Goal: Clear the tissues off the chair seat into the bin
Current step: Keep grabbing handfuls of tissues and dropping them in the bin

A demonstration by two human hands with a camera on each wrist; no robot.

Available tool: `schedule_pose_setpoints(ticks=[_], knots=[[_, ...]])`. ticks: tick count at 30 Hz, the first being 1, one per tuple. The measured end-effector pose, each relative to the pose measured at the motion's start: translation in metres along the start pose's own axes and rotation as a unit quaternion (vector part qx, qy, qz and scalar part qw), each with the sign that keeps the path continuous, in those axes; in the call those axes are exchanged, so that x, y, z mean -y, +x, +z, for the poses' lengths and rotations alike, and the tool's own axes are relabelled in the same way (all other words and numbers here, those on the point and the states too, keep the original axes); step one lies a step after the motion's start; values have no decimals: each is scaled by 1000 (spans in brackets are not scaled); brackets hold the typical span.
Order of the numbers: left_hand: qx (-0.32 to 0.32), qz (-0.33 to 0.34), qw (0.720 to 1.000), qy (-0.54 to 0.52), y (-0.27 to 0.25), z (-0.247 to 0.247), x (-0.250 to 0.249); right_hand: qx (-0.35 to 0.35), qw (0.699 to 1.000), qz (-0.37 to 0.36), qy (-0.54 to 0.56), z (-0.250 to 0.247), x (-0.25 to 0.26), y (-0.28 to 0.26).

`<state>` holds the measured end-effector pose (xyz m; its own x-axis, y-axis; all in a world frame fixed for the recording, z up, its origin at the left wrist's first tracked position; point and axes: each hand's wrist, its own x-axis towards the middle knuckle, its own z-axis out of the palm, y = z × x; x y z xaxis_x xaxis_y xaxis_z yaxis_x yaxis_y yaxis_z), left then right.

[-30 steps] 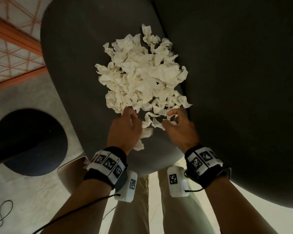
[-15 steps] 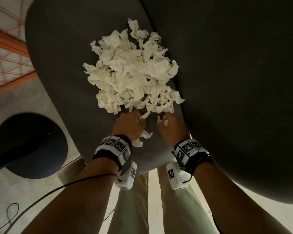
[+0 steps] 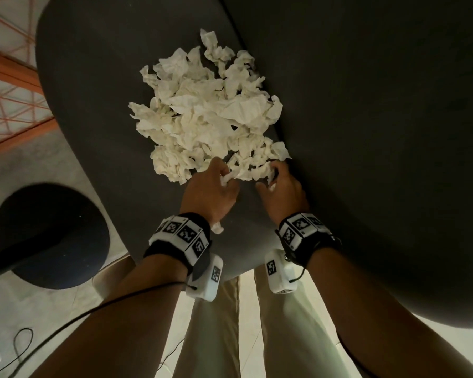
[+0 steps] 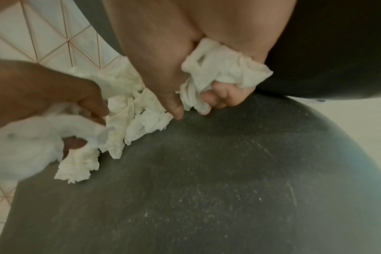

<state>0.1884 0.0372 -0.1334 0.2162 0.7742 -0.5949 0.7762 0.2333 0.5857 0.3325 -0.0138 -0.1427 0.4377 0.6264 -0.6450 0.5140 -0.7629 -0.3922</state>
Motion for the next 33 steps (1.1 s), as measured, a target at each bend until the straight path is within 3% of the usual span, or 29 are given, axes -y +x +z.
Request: schedule_pose_setpoints(ticks=[4,9,15,18,25,29,33], knots=[[-13,21,997,72,9,3,-8,-4,999,11,-31,4,2,3],[-11,27,987,155,20,8,-16,-4,997,52,52,-3,-5,-3],[-11,14,976,216,32,15,-19,6,994,37,101,-7,-17,-15],[-13,-1,981,191,32,14,-19,-2,993,20,112,-9,-16,-18],[-85,-21,996,-10,11,-8,-11,-3,984,2,181,-18,8,-8],[-104,-6,995,3,-7,-14,7,11,987,-24,160,-19,18,7],[-59,-9,997,48,-12,-8,18,45,996,-57,55,-12,21,18]])
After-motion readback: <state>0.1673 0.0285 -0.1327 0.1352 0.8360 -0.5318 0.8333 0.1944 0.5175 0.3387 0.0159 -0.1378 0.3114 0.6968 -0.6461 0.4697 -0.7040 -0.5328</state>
